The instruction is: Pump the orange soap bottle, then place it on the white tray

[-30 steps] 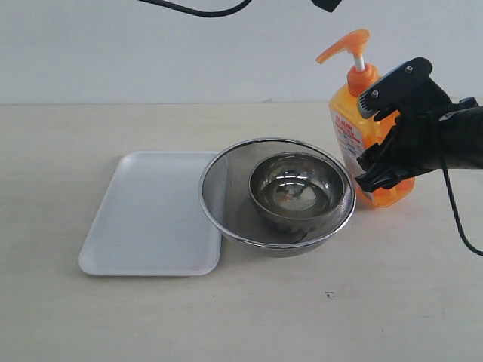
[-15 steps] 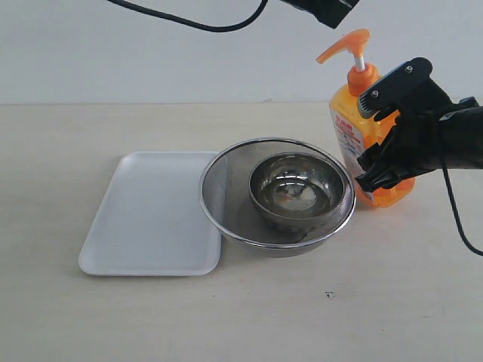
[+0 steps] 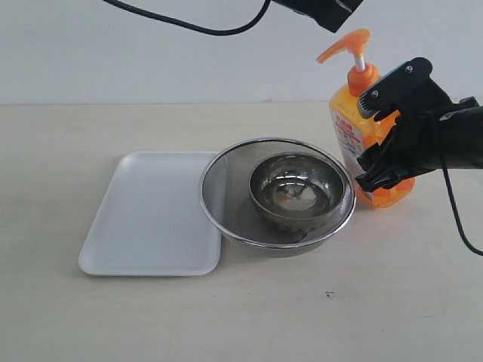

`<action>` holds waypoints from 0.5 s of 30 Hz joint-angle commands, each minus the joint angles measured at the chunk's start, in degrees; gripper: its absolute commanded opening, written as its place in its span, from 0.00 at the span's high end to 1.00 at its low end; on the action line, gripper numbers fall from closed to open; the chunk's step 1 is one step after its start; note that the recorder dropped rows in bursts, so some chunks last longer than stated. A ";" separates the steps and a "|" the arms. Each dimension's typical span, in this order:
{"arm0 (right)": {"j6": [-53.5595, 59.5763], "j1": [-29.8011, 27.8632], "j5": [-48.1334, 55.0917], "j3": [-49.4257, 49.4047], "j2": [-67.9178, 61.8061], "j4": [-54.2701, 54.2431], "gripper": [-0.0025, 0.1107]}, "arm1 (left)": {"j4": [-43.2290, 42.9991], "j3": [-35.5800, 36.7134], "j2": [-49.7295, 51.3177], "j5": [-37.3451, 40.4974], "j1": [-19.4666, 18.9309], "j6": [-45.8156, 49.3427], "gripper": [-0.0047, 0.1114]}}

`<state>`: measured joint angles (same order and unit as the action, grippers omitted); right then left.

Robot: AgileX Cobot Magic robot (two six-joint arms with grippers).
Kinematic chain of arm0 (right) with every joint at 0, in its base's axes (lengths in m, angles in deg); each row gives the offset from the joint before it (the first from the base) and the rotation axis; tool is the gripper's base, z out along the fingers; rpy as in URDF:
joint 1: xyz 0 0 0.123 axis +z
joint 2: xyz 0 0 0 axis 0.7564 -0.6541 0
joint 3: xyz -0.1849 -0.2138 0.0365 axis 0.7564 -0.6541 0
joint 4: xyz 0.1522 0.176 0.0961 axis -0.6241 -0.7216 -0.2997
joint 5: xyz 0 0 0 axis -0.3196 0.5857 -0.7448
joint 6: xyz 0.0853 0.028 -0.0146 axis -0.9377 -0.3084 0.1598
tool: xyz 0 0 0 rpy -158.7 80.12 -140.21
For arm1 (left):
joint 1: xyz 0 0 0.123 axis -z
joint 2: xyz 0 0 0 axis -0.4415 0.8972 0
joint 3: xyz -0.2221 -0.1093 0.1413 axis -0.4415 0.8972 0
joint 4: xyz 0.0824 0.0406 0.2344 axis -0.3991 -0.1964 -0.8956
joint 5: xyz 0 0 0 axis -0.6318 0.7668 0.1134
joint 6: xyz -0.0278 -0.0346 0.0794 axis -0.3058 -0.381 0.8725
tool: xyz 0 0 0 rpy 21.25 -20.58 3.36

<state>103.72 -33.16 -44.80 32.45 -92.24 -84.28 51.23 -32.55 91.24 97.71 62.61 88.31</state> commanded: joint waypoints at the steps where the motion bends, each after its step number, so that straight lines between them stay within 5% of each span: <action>1: 0.45 -0.02 -0.46 0.34 0.87 0.30 0.98 | 0.22 -0.28 0.13 -0.64 0.21 -0.54 0.92; 15: 0.45 -0.02 -0.46 0.34 0.87 0.30 0.98 | 0.64 -0.28 2.01 -1.23 0.21 -1.54 0.92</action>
<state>103.72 -33.16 -44.80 32.45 -92.24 -84.28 51.37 -32.55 92.03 97.08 62.61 88.07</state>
